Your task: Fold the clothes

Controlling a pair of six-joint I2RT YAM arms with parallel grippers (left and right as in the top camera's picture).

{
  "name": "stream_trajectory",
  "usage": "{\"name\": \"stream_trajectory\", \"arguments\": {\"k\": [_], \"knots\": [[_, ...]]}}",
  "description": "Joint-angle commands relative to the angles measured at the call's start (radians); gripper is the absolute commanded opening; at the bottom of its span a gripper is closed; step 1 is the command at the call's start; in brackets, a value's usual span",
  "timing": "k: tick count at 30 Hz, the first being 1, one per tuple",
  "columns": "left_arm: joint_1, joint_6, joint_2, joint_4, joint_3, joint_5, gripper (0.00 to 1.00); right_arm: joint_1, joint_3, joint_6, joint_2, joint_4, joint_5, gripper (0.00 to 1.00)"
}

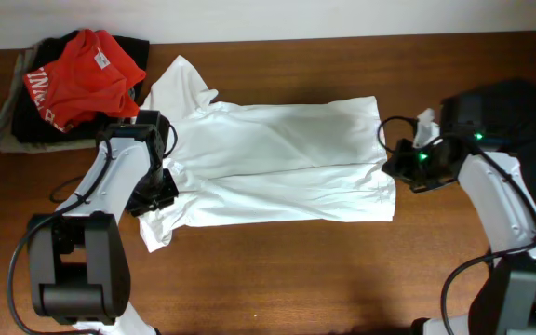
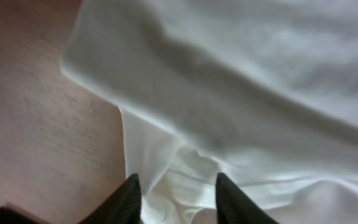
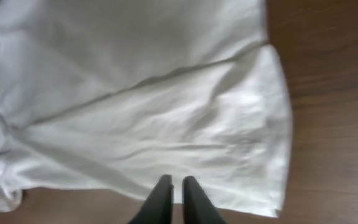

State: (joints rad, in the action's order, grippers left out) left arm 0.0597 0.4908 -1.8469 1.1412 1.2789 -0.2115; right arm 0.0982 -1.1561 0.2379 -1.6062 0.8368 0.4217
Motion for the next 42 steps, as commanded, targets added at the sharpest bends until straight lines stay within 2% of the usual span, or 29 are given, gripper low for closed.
{"name": "stream_trajectory", "arguments": {"k": [1, 9, 15, 22, 35, 42], "knots": [[-0.001, -0.013, -0.006, 0.001, -0.01, 0.039, 0.3, -0.089, -0.013, -0.006, -0.069, 0.001, -0.03, 0.06], [-0.001, -0.014, -0.006, -0.06, -0.053, 0.066, 0.18, -0.129, -0.013, 0.055, -0.187, 0.015, -0.078, 0.04], [-0.001, -0.013, -0.011, -0.117, -0.054, 0.068, 0.17, -0.129, -0.013, 0.055, -0.234, 0.017, -0.13, 0.04], [-0.001, -0.013, -0.068, -0.166, -0.054, 0.118, 0.01, -0.129, -0.013, 0.054, -0.301, 0.017, -0.158, 0.04], [-0.003, -0.016, -0.085, -0.137, -0.054, 0.03, 0.01, -0.127, -0.013, 0.091, -0.332, 0.039, -0.288, 0.04], [-0.004, -0.005, -0.085, -0.087, -0.054, 0.023, 0.0, -0.045, -0.013, 0.119, -0.332, 0.058, -0.33, 0.04]]}}
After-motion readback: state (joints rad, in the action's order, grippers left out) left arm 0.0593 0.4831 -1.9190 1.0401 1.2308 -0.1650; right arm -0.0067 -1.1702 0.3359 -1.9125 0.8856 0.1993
